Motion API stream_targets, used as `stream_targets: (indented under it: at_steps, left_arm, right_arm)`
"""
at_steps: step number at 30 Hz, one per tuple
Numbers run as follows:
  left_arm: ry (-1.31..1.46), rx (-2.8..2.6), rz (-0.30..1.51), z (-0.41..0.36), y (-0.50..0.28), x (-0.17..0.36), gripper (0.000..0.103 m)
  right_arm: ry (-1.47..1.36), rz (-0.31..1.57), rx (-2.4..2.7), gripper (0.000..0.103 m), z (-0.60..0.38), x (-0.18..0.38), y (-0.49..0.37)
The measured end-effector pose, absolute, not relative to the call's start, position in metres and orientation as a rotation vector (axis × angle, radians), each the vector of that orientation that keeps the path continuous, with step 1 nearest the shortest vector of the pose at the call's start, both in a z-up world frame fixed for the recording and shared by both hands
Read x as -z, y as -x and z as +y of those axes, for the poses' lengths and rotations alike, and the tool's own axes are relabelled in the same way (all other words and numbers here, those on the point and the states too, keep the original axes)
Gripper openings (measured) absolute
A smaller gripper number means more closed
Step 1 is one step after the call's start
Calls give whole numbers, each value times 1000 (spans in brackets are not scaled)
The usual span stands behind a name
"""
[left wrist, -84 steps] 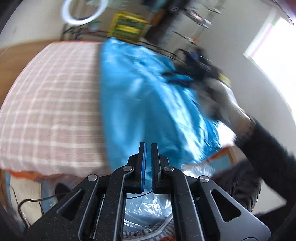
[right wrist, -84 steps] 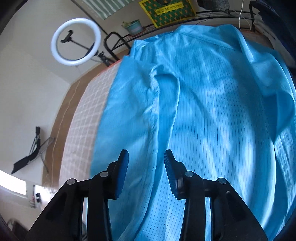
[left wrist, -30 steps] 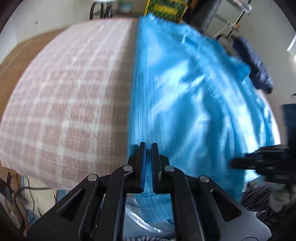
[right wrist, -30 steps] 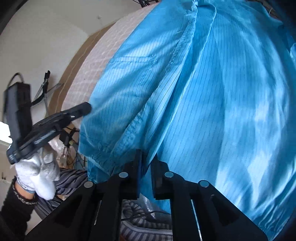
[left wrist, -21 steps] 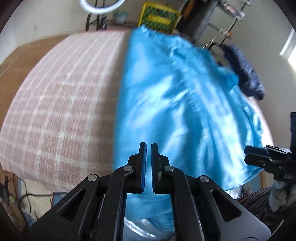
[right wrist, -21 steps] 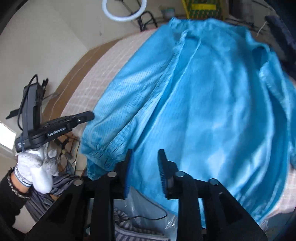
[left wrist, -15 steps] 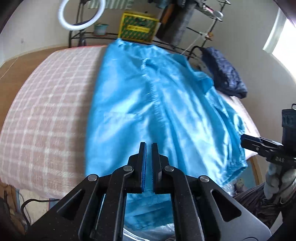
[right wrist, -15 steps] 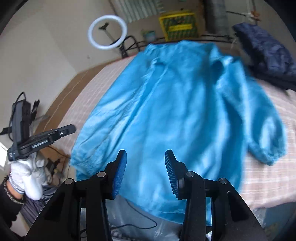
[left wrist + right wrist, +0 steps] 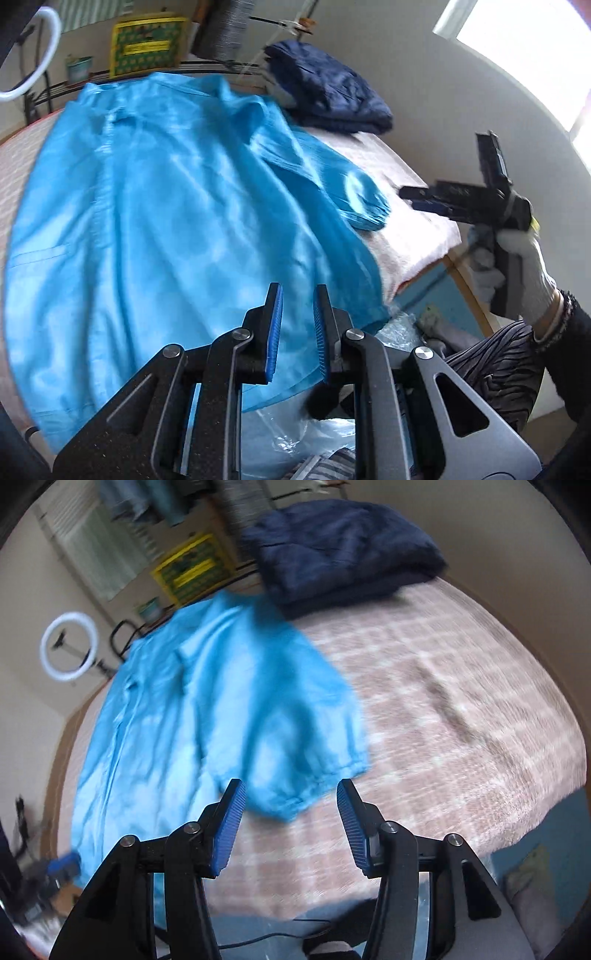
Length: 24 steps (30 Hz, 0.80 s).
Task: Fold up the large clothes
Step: 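Grasp the shirt's cuff hem with the right gripper and lift it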
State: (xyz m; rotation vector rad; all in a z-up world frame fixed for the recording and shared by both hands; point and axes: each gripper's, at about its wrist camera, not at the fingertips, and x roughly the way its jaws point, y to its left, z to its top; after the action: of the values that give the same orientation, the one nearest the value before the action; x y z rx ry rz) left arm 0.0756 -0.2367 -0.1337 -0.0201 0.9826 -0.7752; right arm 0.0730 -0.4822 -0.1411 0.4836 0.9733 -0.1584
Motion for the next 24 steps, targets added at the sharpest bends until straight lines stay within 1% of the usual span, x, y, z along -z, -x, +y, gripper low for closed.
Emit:
stream_targets:
  at_steps: [5,7,9,12,14,17,22,24]
  left_arm:
    - [30,836,1025,-284,-80,154,15]
    - [26,823,1046,-297,-83,162,15]
    - [60,822,1085,-299,-83,167,15]
    - [43,796,1089,-287,-72,165,15]
    - [40,755,1092,-273,-59,156,15]
    - [41,740,1040,-263,-37,133,15]
    - [120,815,986,-273,-6,86,15]
    - [102,860,941,-283,8,68,15]
  right_arm:
    - [-628,1004,189,51,-518,161,-90]
    - [-625,1024,200,51,-520,163,-98]
    - [-607,1036,207,52,-523,166,-106]
    - [-605,1047,187,52,-522,172,-111]
    - [-624,1048,160,52,-527,177,-110]
    - [-618,1052,126,52,-524,183,-114]
    - [-577,1060,116,53,-521,190,-119]
    - [-567,1059,116,54,-521,191,-123]
